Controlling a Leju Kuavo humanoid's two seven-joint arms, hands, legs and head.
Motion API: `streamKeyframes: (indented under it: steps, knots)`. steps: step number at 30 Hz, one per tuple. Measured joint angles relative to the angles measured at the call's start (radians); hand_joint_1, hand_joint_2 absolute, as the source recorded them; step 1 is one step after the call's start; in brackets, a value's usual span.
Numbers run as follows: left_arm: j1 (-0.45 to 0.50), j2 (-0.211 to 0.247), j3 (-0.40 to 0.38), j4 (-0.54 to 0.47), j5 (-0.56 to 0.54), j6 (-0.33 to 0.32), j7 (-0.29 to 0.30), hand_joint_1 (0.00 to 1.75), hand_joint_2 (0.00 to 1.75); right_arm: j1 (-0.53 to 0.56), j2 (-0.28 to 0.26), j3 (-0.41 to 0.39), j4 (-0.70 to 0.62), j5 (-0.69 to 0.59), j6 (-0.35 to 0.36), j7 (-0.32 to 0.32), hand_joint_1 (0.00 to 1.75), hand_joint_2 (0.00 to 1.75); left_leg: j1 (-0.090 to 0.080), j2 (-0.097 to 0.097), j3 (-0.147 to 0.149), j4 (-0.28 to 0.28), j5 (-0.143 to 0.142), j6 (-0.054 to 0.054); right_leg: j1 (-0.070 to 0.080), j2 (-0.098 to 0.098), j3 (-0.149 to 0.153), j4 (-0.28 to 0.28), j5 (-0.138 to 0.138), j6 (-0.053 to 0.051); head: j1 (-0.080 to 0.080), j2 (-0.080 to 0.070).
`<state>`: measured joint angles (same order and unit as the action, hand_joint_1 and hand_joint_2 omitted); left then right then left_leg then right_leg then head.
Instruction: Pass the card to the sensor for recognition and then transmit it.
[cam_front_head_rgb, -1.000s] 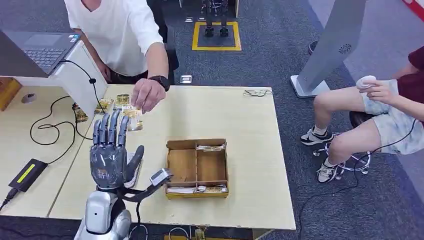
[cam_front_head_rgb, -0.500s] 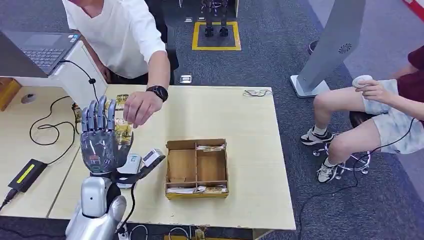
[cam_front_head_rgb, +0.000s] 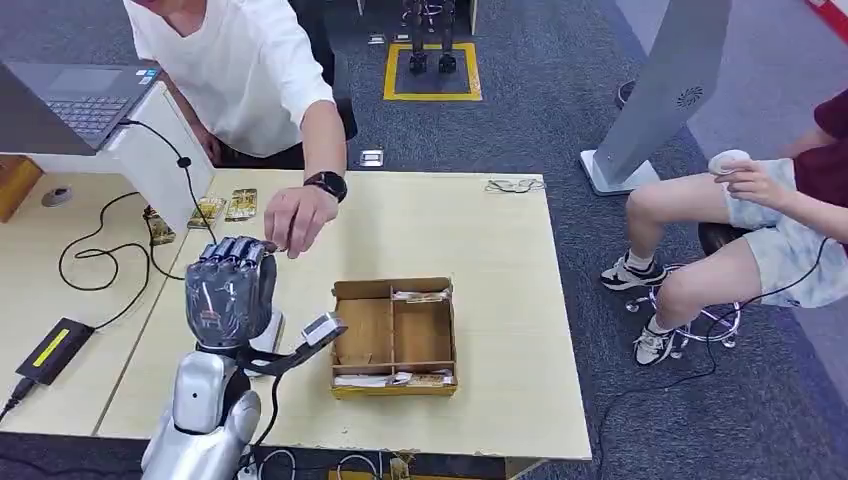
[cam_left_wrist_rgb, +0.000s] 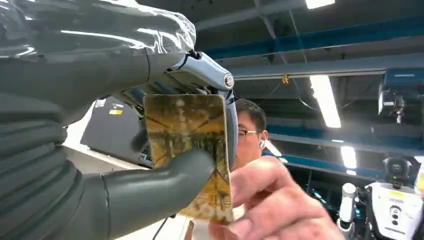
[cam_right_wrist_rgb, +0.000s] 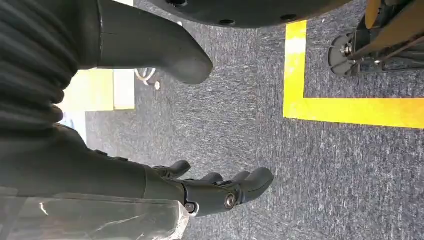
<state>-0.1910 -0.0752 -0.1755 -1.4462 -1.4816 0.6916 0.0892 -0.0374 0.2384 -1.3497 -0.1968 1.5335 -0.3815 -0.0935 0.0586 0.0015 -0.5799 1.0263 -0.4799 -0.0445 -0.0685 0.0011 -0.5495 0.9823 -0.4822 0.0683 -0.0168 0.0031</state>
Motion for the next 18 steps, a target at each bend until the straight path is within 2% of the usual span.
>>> streamKeyframes:
  steps: [8, 12, 18]
  knots:
    - [0.001, -0.018, 0.0, 0.006, 0.01, 0.0, -0.051, 1.75, 1.75, -0.001, 0.0, 0.001, 0.001, 0.0, -0.003, 0.003, 0.0, 1.75, 0.0, 0.0, 0.0, 0.0, 0.0, 0.0, 0.0, 0.0, 0.0, 0.0, 0.0, 0.0, 0.0, 0.0]
    - [0.004, -0.029, 0.0, 0.006, 0.016, 0.0, -0.081, 1.75, 1.75, -0.001, 0.0, 0.001, 0.002, 0.0, -0.004, -0.021, 0.0, 1.75, 0.0, 0.0, 0.0, 0.0, 0.0, 0.0, 0.0, 0.0, 0.0, 0.0, 0.0, 0.0, 0.0, 0.0]
    - [0.007, -0.038, 0.0, 0.008, 0.017, 0.0, -0.068, 1.75, 1.75, -0.001, 0.0, 0.001, 0.002, 0.0, -0.006, -0.019, 0.0, 1.75, 0.0, 0.0, 0.0, 0.0, 0.0, 0.0, 0.0, 0.0, 0.0, 0.0, 0.0, 0.0, 0.0, 0.0]
